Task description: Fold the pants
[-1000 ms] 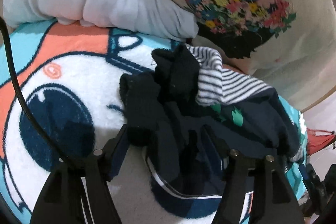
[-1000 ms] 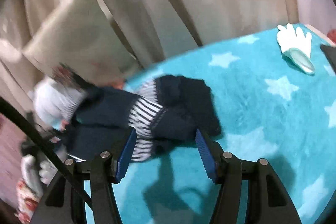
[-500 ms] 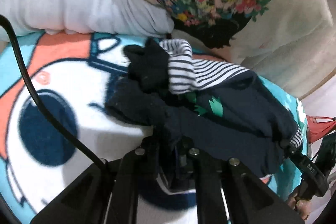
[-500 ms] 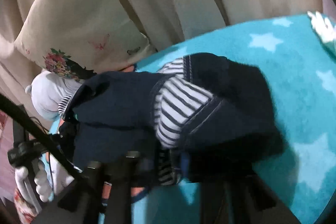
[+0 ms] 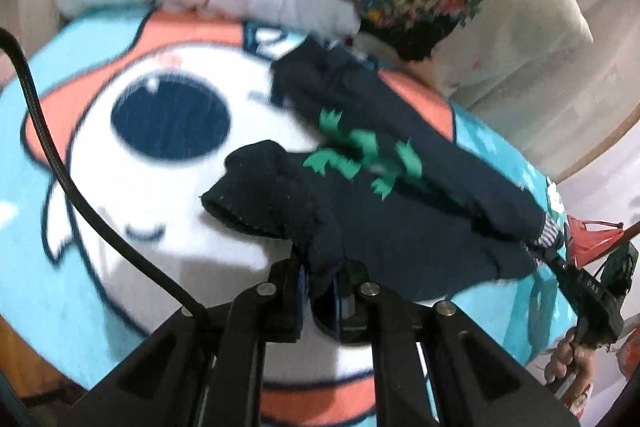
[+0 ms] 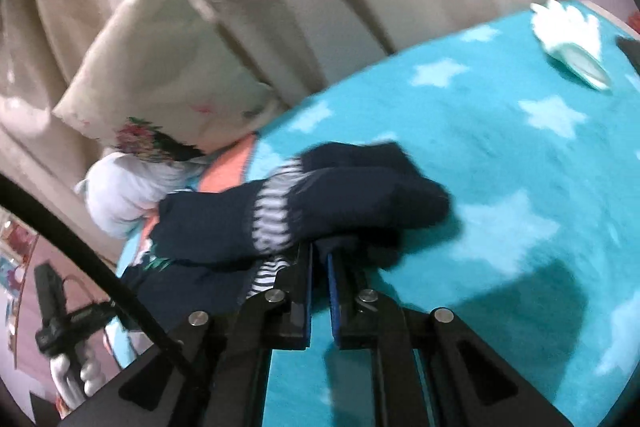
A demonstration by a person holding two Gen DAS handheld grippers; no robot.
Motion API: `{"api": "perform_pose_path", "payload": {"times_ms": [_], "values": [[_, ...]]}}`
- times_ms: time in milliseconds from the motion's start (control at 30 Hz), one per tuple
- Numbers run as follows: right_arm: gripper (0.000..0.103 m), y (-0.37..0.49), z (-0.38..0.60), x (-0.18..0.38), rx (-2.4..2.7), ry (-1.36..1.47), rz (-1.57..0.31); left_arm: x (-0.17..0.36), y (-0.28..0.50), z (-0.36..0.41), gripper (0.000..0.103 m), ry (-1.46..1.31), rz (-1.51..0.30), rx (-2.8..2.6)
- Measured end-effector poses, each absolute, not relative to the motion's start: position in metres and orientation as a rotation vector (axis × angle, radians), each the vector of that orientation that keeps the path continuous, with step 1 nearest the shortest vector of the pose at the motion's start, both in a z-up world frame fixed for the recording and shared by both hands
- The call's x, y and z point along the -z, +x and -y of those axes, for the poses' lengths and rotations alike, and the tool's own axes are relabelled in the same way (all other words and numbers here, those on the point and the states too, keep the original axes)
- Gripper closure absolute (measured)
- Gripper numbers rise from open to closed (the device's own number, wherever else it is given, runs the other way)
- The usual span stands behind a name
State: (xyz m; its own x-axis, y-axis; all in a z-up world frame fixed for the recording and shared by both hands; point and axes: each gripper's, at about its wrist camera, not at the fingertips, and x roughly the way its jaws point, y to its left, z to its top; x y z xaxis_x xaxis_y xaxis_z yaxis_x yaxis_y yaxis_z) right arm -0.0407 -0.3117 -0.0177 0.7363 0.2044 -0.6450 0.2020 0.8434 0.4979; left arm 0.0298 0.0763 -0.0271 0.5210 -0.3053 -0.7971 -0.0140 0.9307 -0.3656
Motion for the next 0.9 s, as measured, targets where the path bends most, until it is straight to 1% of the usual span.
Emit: {"api": "perform_pose_path", "payload": {"times_ms": [33,100,133,167,300,400,467,533,567,600,633,767,900], "values": [[0.093,-0.046,0.311,0.013,0.021,0.531,-0.744,0.031,0.026,-0.082,0.093,-0.368,-1.019,0.18],[0.077,-0.051,0.314,0.007,0.044,0.485,-0.734,0.033,0.023,-0.091,0.092,-0.403,-1.018,0.196],[0.055,-0.052,0.316,0.004,0.049,0.479,-0.725,0.032,0.019,-0.097,0.09,-0.422,-1.008,0.202],[0.04,-0.053,0.318,0.001,0.049,0.479,-0.709,0.03,0.018,-0.099,0.089,-0.429,-0.999,0.2],[0.039,-0.048,0.317,0.0,0.053,0.408,-0.7,0.012,0.007,-0.107,0.088,-0.419,-0.949,0.184],[0.039,-0.044,0.294,-0.009,-0.001,0.222,-0.642,-0.007,-0.005,-0.111,0.088,-0.379,-0.891,0.166],[0.037,-0.039,0.281,-0.01,-0.007,0.117,-0.637,-0.018,-0.009,-0.116,0.088,-0.365,-0.842,0.141],[0.036,-0.029,0.27,-0.007,-0.01,0.019,-0.66,-0.022,-0.01,-0.121,0.088,-0.382,-0.818,0.133],[0.044,-0.022,0.267,-0.003,-0.021,-0.02,-0.691,-0.023,-0.011,-0.124,0.088,-0.39,-0.809,0.129],[0.058,-0.018,0.266,0.0,-0.044,-0.035,-0.72,-0.023,-0.011,-0.125,0.088,-0.392,-0.803,0.128],[0.087,-0.015,0.266,-0.001,-0.059,-0.04,-0.741,-0.024,-0.011,-0.126,0.088,-0.39,-0.799,0.124],[0.088,-0.005,0.273,-0.036,-0.017,-0.029,-0.677,-0.021,-0.006,-0.126,0.088,-0.392,-0.805,0.119],[0.088,0.036,0.28,-0.067,0.047,0.012,-0.601,-0.019,-0.001,-0.118,0.088,-0.395,-0.804,0.131]]}}
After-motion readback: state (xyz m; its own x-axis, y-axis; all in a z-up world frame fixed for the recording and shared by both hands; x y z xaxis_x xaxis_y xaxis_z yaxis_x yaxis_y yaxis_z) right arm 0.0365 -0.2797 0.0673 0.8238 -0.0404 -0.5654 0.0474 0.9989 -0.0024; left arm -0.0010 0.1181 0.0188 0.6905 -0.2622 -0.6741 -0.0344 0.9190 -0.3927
